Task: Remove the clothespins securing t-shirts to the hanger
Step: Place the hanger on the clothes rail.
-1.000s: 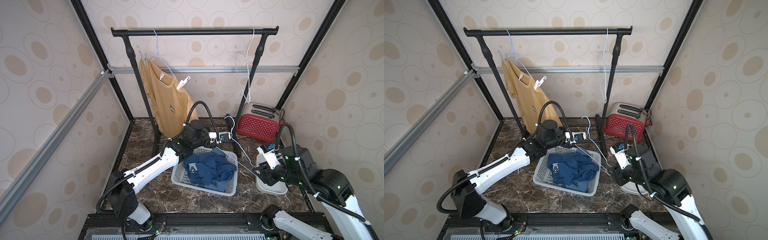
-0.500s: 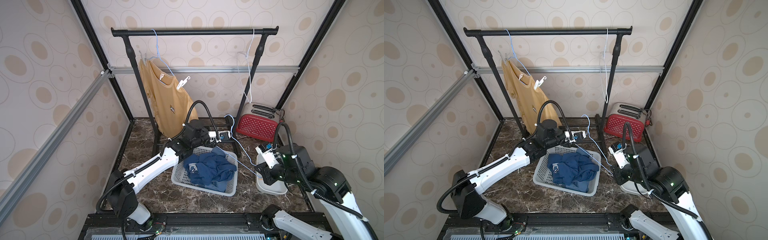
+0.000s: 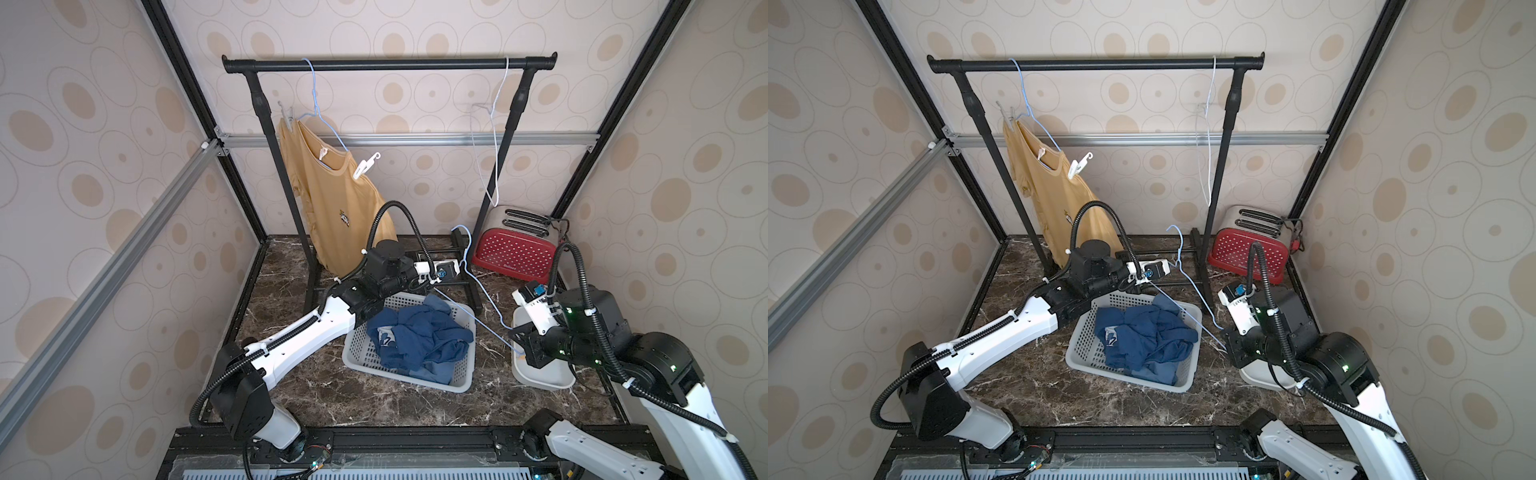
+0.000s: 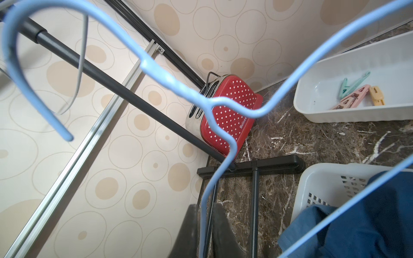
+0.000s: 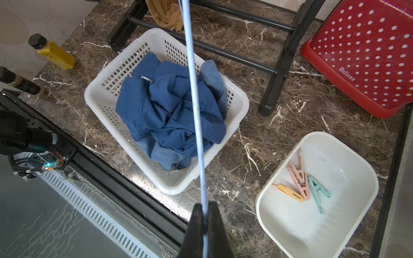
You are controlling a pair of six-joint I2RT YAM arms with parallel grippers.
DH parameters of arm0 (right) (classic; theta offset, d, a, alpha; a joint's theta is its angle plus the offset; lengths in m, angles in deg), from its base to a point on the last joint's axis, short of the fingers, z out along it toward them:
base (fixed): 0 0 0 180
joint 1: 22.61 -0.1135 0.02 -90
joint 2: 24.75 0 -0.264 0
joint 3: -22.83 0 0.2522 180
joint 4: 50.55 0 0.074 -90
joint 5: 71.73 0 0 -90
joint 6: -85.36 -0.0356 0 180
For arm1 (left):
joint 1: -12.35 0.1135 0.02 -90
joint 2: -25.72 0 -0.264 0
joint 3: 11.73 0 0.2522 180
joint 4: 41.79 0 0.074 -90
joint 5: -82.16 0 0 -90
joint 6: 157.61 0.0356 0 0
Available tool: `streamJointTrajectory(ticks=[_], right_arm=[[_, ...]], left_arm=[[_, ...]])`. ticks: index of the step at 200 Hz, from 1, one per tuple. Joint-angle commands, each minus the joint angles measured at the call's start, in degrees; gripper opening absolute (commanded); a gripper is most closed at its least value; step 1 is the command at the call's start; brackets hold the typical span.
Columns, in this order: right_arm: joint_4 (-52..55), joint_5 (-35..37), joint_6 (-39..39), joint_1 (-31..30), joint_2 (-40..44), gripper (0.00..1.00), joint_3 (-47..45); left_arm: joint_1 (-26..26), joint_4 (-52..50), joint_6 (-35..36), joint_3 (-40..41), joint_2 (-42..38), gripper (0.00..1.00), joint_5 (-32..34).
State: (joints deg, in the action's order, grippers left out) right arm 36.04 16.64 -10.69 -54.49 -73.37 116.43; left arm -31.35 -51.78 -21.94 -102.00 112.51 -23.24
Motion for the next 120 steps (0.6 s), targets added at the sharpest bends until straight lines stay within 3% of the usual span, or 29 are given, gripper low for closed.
streamJointTrajectory(ticks=[1, 23, 45, 63, 120], right_arm=[[0.3, 1.0, -0.6, -0.2, 0.4, 0.0, 1.5], [0.4, 0.9, -1.1, -0.2, 0.6, 0.0, 1.9], [0.0, 0.9, -2.0, -0.2, 1.0, 0.0, 1.7], [-0.5, 0.9, -2.6, -0.3, 0.2, 0.0, 2.5], [-3.5, 2.3, -9.0, -0.3, -10.5, 0.0, 14.1]], left_arm=[[0.3, 1.2, -0.8, -0.5, -1.5, 0.16, -0.5], [0.3, 1.9, -1.4, -0.5, -1.2, 0.26, -0.5], [0.3, 2.1, -3.0, -0.6, -1.6, 0.48, -0.7], [0.3, 2.4, -4.5, 0.0, -2.5, 0.61, -0.3], [0.2, -0.2, -12.7, 3.7, -7.5, 0.7, 4.9]])
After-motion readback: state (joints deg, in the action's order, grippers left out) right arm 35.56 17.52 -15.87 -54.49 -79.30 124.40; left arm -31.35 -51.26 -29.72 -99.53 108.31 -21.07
